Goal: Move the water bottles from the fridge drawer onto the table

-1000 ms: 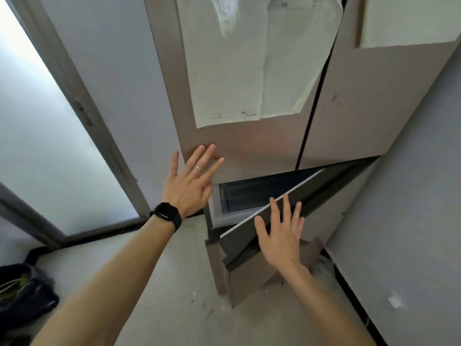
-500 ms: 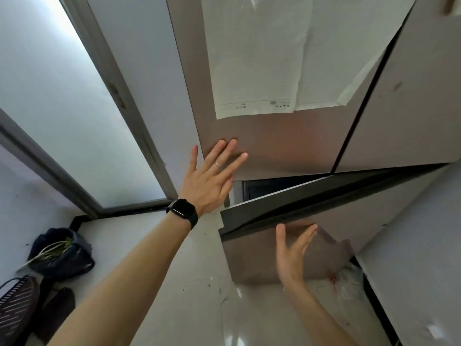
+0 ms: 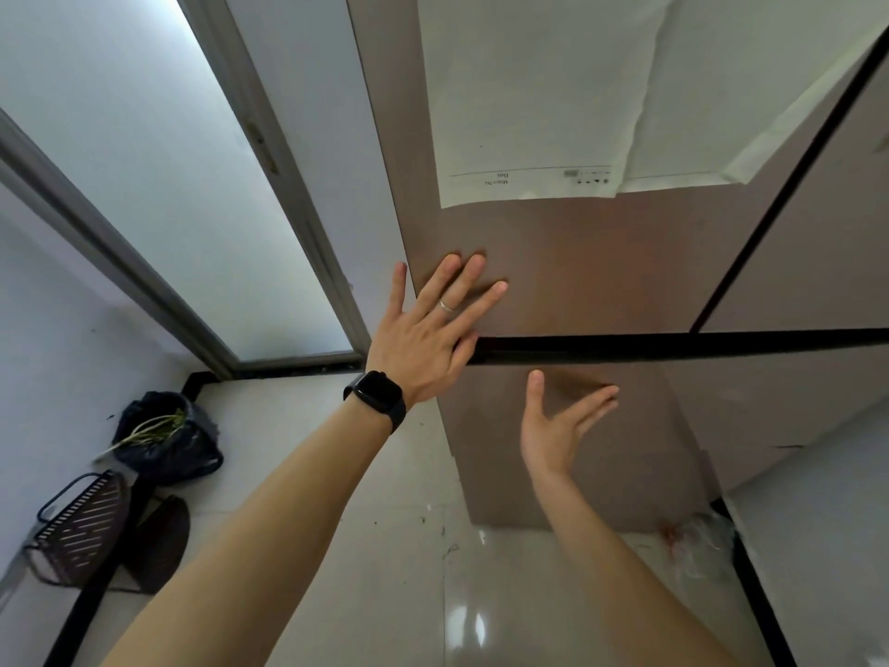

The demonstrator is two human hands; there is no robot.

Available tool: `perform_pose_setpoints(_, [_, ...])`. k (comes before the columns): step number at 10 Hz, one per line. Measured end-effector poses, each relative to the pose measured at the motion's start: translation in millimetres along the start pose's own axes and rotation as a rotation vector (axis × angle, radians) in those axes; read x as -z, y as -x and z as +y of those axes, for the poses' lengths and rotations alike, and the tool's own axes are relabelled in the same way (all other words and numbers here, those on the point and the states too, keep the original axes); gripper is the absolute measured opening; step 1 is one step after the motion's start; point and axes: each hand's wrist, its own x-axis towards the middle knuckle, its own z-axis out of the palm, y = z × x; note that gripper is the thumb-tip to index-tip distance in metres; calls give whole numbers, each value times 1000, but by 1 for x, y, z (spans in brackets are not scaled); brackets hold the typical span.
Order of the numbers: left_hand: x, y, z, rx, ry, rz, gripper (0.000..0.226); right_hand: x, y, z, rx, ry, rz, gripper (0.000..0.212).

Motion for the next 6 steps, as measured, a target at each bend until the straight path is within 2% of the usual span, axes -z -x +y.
perform_pose_setpoints(3, [-3,-14,11,5,-5,-6,62,0,-26,-12,-10,87,-39,113])
perform_pose_setpoints(4, [-7,-3,10,31,-10,-21,64,2,-26,-6,-26,188,-129,116])
perform_pose_setpoints(5, [-4,0,12,50,-23,-75,67,20,-32,3,-67,447,-281,117])
perform_pose_setpoints(6, [6,3,17,76,-40,-89,70,60,-32,-19,9,597,-328,94])
